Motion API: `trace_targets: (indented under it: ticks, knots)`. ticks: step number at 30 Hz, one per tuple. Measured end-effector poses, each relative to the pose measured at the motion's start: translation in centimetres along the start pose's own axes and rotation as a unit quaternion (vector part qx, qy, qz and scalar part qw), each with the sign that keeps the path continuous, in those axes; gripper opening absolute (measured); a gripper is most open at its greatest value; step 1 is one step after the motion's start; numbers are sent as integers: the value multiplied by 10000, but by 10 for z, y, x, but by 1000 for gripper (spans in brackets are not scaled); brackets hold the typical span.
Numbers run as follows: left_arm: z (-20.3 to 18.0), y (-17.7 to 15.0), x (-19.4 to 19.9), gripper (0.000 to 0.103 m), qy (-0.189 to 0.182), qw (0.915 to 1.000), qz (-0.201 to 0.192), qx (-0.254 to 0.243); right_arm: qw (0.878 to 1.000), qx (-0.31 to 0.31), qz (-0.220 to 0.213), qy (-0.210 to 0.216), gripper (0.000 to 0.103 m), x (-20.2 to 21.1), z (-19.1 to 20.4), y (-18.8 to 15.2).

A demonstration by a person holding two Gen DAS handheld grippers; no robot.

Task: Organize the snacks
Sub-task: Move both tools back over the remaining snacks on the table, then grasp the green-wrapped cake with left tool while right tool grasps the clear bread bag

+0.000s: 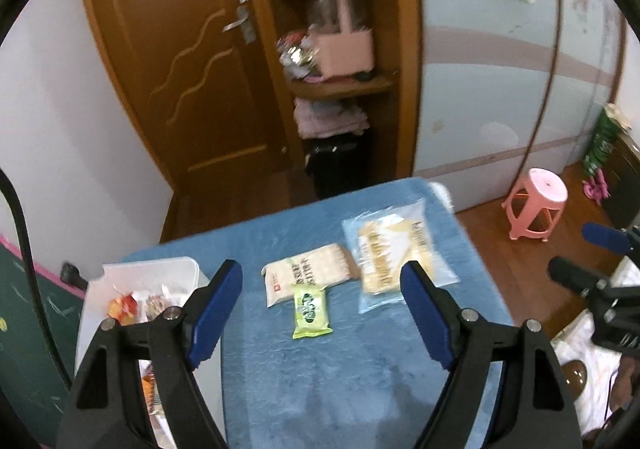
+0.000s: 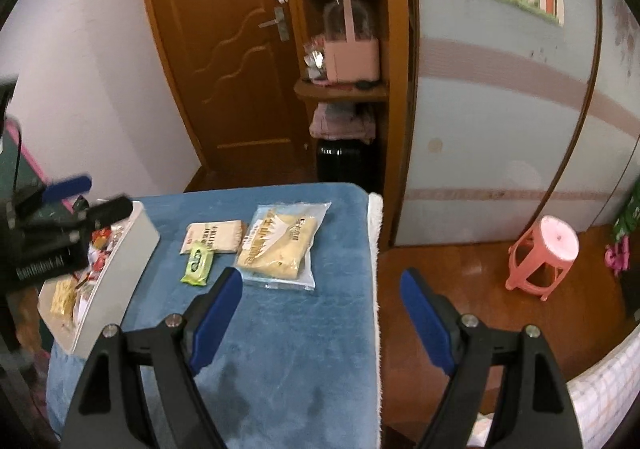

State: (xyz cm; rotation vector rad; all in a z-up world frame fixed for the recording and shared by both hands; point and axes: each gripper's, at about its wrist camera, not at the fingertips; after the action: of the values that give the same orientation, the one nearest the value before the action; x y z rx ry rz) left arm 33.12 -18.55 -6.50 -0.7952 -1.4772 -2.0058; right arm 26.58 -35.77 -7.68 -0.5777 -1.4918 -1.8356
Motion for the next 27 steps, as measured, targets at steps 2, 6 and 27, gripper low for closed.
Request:
trace_targets:
  ticks: [2, 6, 27]
  knots:
    - [6, -5, -25, 80, -20, 9997, 196, 165, 9997, -175, 148, 37, 82, -24, -6, 5]
    - [12, -15, -72, 80, -79, 9970, 574, 512, 9964, -670, 437, 265, 82, -74, -22, 14]
    - [5, -69, -189, 68, -161, 9827, 1752, 587, 9716, -1743, 1221, 1040, 82, -220, -33, 1]
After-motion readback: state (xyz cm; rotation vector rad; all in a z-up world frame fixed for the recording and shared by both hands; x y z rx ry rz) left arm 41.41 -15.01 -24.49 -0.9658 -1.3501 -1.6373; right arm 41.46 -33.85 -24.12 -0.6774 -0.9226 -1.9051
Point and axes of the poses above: each gripper's, at about its wrist camera, not at the fingertips, and x roughly against the way its jaws point, z to its left, y to its top, and after that the axes turned 9 degrees about y, right-handed
